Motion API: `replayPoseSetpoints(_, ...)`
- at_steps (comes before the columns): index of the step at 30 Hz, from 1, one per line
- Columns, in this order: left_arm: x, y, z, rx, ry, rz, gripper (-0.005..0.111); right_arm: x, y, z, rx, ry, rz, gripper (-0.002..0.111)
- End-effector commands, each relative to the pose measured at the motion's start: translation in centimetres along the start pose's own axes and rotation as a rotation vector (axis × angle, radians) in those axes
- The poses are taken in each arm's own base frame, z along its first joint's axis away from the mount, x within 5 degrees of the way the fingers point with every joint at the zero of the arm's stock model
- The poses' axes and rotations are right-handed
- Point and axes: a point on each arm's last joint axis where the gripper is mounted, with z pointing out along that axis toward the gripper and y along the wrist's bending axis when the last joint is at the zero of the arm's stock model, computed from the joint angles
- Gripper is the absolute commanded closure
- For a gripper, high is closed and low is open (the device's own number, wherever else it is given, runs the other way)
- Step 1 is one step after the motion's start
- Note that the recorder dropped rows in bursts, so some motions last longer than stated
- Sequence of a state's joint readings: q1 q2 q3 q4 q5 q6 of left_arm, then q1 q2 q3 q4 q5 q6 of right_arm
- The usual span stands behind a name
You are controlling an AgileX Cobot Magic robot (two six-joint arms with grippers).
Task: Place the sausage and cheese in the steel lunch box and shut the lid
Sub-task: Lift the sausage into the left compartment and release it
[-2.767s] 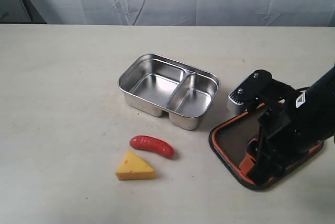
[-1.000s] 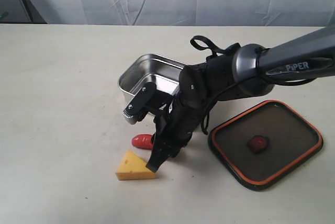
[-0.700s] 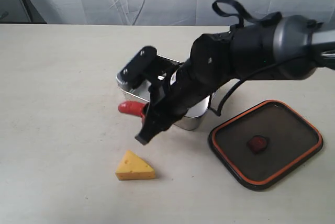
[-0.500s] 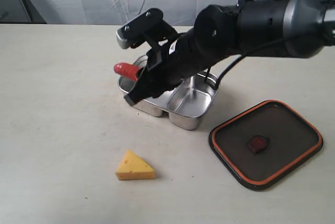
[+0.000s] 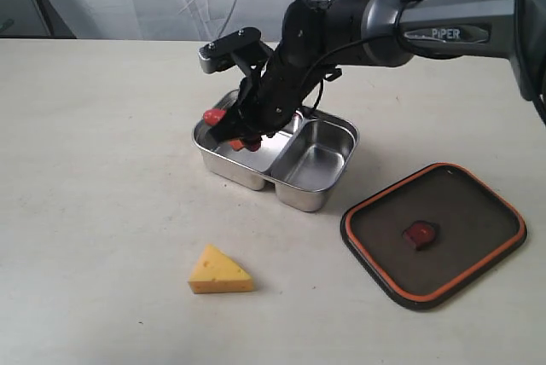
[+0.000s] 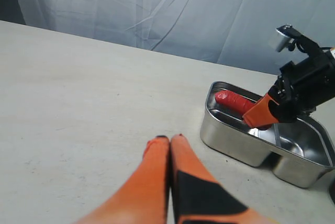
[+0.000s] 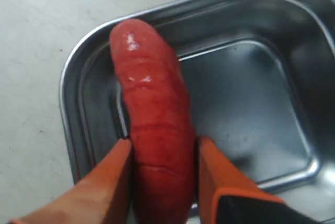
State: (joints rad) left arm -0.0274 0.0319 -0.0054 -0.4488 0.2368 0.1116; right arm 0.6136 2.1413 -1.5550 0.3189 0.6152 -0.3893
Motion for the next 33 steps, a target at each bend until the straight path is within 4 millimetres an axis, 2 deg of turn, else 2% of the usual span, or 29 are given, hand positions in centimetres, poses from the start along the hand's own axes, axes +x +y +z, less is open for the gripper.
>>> replayPoseSetpoints(1,0.2,0.0,0.0,0.005,0.007,0.002,0.107,0.2,-0.8,0.6,0.052,0.021,0.042,0.109)
replayPoseSetpoints(4,0.2,0.0,0.0,0.005,0.007,0.002,0.107,0.4,-1.0,0.7,0.063,0.035,0.049,0.109)
replayPoseSetpoints(6,0.2,0.0,0.0,0.005,0.007,0.002,0.107,0.4,-0.9,0.6,0.059,0.037,0.053,0.105)
replayPoseSetpoints(8,0.2,0.0,0.0,0.005,0.007,0.002,0.107,0.4,-0.9,0.6,0.057,0.042,0.054,0.094)
replayPoseSetpoints(12,0.2,0.0,0.0,0.005,0.007,0.002,0.107,0.4,-0.9,0.6,0.058,0.041,0.053,0.061)
replayPoseSetpoints(14,0.2,0.0,0.0,0.005,0.007,0.002,0.107,0.3,-0.9,0.5,0.059,0.036,0.053,0.055)
replayPoseSetpoints(20,0.2,0.0,0.0,0.005,0.007,0.002,0.107,0.2,-0.3,0.6,0.039,0.031,0.066,0.065)
replayPoseSetpoints(27,0.2,0.0,0.0,0.005,0.007,0.002,0.107,0.4,0.4,0.7,0.022,0.060,0.055,0.109)
replayPoseSetpoints(33,0.2,0.0,0.0,0.005,0.007,0.002,0.107,1.3,1.1,0.6,-0.058,0.167,0.006,0.109)
